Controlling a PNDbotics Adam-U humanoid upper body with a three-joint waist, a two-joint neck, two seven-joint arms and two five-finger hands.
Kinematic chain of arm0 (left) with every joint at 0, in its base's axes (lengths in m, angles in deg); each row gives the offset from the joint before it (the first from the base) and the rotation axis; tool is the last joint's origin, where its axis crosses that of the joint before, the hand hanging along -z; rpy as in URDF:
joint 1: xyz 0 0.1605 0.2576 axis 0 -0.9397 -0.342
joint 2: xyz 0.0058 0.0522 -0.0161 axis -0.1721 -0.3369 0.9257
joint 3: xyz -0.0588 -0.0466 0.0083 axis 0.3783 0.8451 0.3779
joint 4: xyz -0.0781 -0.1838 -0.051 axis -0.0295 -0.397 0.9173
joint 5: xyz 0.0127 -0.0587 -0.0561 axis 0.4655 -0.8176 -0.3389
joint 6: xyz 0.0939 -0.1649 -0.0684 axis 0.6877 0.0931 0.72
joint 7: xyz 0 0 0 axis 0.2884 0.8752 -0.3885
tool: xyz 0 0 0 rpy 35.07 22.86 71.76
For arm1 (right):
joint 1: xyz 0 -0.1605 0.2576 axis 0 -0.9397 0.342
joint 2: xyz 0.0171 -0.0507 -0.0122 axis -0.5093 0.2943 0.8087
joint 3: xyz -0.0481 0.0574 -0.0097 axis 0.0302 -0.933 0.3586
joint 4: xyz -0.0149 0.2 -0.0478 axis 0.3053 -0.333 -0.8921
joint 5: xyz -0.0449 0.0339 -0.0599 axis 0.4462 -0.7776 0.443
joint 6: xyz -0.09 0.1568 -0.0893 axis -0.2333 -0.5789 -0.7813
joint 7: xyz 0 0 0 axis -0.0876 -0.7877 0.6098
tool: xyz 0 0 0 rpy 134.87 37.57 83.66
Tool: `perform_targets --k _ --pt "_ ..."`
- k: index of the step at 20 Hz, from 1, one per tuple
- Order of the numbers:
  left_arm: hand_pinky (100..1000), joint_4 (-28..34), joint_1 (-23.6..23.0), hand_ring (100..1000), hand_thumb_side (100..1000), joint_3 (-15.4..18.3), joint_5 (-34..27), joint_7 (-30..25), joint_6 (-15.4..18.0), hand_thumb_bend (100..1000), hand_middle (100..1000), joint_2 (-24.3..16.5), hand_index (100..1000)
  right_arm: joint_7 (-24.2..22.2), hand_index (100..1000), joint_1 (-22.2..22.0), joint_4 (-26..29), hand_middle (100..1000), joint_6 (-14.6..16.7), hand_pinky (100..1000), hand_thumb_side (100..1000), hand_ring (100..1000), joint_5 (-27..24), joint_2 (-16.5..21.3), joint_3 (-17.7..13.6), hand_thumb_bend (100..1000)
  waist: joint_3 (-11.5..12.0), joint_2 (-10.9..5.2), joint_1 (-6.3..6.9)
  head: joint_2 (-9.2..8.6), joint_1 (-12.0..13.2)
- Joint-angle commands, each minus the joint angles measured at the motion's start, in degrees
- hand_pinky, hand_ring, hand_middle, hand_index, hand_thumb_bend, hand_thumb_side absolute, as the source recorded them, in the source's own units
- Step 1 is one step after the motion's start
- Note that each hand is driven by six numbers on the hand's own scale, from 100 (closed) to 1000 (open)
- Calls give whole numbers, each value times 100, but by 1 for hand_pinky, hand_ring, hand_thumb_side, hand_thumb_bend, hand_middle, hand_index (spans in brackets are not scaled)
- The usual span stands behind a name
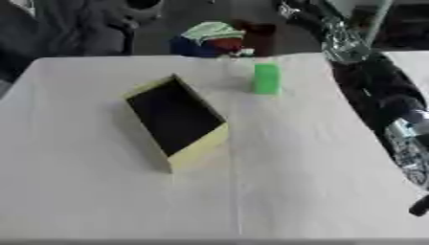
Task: Pick up objects on the table and place them in the box.
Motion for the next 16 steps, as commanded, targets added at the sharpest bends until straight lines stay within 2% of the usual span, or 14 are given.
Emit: perform_targets --k 1,5,8,16 --pt "644 118 88 660 604 -21 5 0 -11 541 730 -96 809 -125 931 136 178 980 55 812 493 1000 173 134 45 298 11 -75 -2 26 -21" --pt "644 120 92 660 604 -26 7 0 -13 540 730 -97 808 -324 938 147 231 982 131 827 486 1000 542 146 92 304 31 -73 -2 16 -31" --pt "644 120 93 661 604 -27 9 1 -15 540 731 -98 808 -426 945 156 293 983 189 845 481 1000 1037 170 156 317 47 -69 -4 13 -38" --pt "644 125 114 660 605 -42 6 -8 -18 539 731 -94 808 -757 977 197 445 983 357 931 463 1000 3200 184 355 391 116 -34 -16 -9 -81"
